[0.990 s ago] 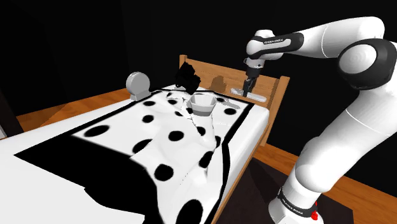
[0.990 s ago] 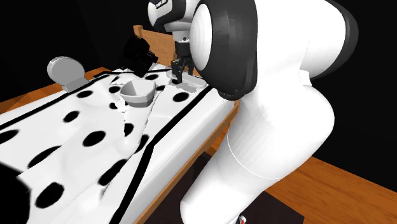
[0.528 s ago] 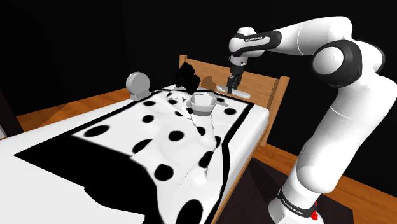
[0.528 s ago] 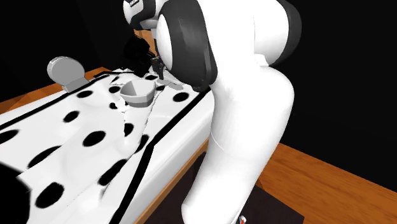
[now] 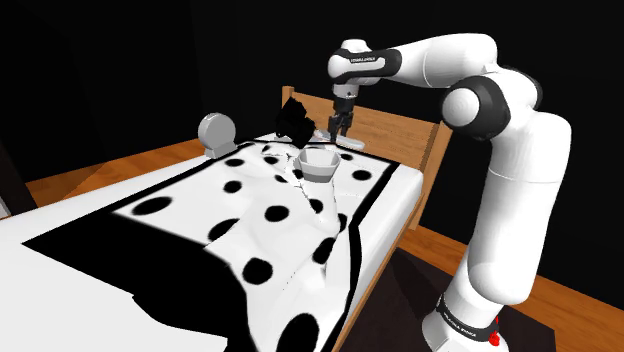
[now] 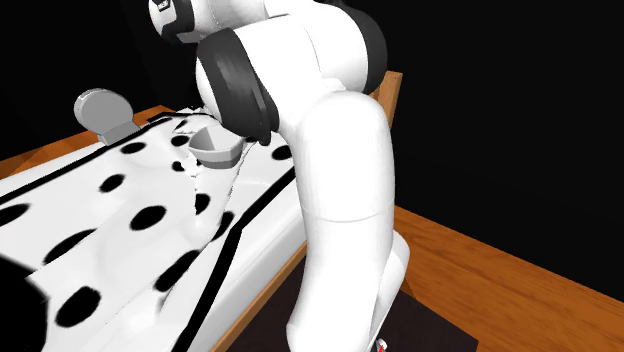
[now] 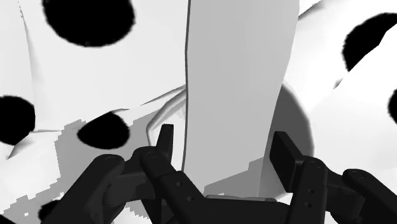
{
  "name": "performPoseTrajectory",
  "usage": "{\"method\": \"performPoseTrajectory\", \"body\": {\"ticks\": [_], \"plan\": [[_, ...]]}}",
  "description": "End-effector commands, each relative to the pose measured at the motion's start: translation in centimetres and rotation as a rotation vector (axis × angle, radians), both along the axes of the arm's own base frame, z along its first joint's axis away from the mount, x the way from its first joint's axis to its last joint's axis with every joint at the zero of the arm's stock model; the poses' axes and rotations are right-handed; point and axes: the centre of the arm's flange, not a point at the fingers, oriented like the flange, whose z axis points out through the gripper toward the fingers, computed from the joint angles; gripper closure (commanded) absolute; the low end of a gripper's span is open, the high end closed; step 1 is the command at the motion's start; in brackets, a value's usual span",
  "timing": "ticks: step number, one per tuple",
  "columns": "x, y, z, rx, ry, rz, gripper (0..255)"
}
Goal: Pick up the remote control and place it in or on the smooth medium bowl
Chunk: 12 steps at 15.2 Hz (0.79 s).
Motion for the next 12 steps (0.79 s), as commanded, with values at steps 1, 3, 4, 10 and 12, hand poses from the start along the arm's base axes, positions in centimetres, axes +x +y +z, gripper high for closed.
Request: {"method": "performPoseTrajectory", "body": {"ticks": [1, 3, 4, 10, 12], "plan": [[2.3, 1.2, 0.1, 0.001, 0.000, 0.000, 255], [4.6, 2.3, 0.1, 0.001, 0.000, 0.000, 255], [6.0, 2.9, 0.2, 0.001, 0.000, 0.000, 255], [6.0, 2.9, -3.0, 0.001, 0.000, 0.000, 255], [6.0, 2.9, -4.0, 0.001, 0.000, 0.000, 255]]}}
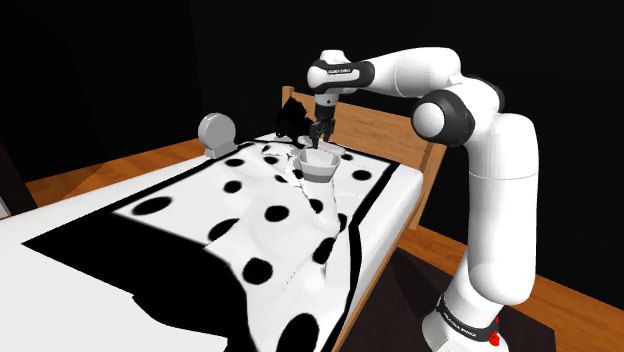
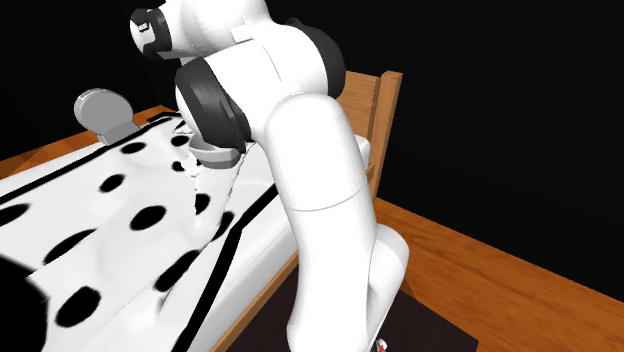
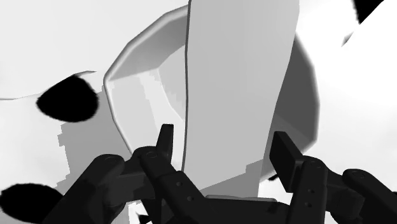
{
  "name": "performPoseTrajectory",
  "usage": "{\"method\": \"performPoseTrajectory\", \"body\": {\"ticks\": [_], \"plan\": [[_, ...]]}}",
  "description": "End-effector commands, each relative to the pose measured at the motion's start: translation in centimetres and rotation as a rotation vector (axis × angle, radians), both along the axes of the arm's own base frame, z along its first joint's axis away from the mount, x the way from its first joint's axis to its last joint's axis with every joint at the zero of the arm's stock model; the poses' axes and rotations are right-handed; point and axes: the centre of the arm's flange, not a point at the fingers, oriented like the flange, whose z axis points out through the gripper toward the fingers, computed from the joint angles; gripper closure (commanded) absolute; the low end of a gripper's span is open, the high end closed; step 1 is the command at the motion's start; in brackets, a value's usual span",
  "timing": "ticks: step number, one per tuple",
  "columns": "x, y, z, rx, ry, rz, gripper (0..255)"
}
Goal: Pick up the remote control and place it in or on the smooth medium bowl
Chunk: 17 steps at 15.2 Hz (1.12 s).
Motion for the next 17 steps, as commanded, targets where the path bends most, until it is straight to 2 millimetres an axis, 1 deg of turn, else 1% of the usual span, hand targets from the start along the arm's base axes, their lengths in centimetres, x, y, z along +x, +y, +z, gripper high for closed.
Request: {"method": "performPoseTrajectory", "body": {"ticks": [1, 6, 14, 15, 17], "plan": [[0.0, -0.1, -1.0, 0.000, -0.001, 0.000, 255], [0.0, -0.1, -3.8, 0.000, -0.001, 0.000, 255], [0.0, -0.1, -3.8, 0.000, -0.001, 0.000, 255], [0.0, -0.1, -3.8, 0.000, -0.001, 0.000, 0], [0.0, -0.1, -3.8, 0.000, -0.001, 0.000, 0]]}}
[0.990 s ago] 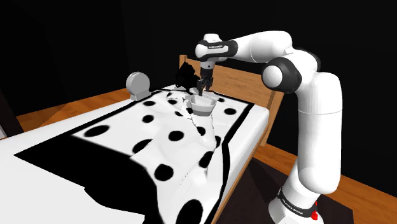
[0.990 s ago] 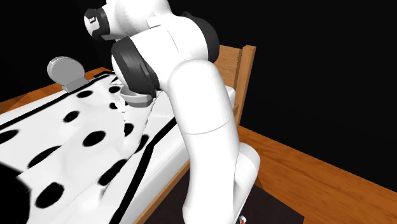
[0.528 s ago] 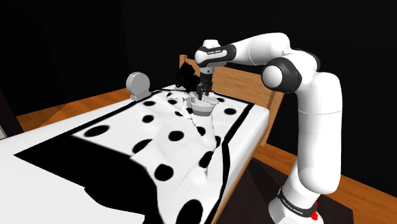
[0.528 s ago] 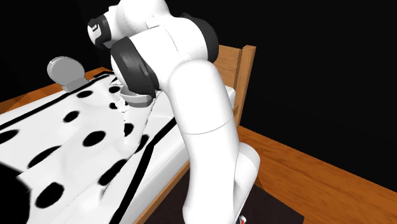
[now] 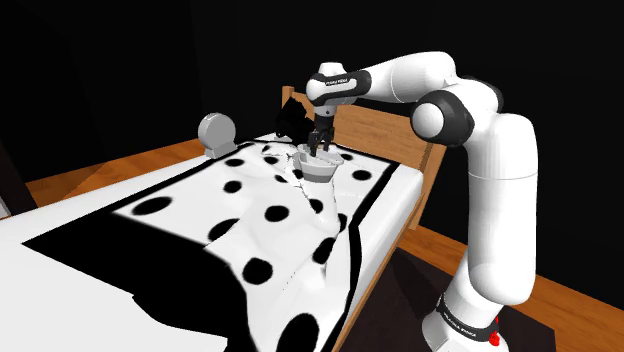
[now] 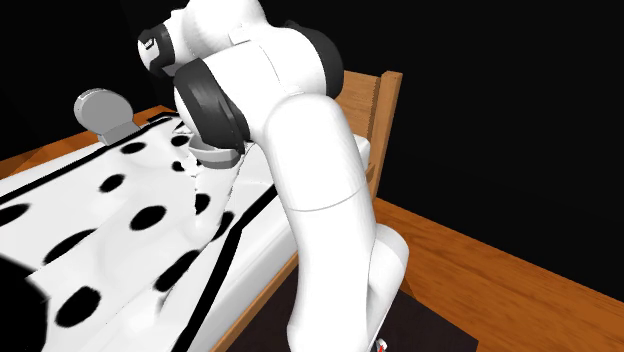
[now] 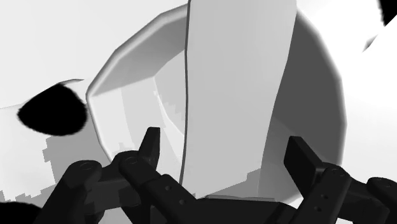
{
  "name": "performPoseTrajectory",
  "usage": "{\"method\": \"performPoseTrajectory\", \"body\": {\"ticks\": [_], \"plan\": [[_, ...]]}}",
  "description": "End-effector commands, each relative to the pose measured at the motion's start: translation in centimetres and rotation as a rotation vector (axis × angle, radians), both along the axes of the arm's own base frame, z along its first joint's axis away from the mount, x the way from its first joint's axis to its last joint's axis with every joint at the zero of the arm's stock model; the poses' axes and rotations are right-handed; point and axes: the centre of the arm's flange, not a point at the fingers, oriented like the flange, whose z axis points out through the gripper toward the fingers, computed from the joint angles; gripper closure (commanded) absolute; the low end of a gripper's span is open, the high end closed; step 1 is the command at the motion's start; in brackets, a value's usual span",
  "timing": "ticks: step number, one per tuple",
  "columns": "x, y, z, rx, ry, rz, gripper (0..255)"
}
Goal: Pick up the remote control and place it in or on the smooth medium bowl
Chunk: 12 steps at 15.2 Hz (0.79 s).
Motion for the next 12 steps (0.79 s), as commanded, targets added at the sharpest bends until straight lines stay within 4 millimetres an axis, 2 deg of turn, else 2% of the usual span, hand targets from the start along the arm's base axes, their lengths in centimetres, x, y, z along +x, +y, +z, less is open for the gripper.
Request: {"method": "performPoseTrajectory", "body": {"ticks": [1, 3, 7, 12], "plan": [[0.0, 0.0, 0.0, 0.000, 0.000, 0.000, 0], [0.0, 0.0, 0.0, 0.000, 0.000, 0.000, 0], [0.0, -0.1, 5.0, 0.000, 0.000, 0.000, 0], [0.0, -0.1, 5.0, 0.000, 0.000, 0.000, 0]]}}
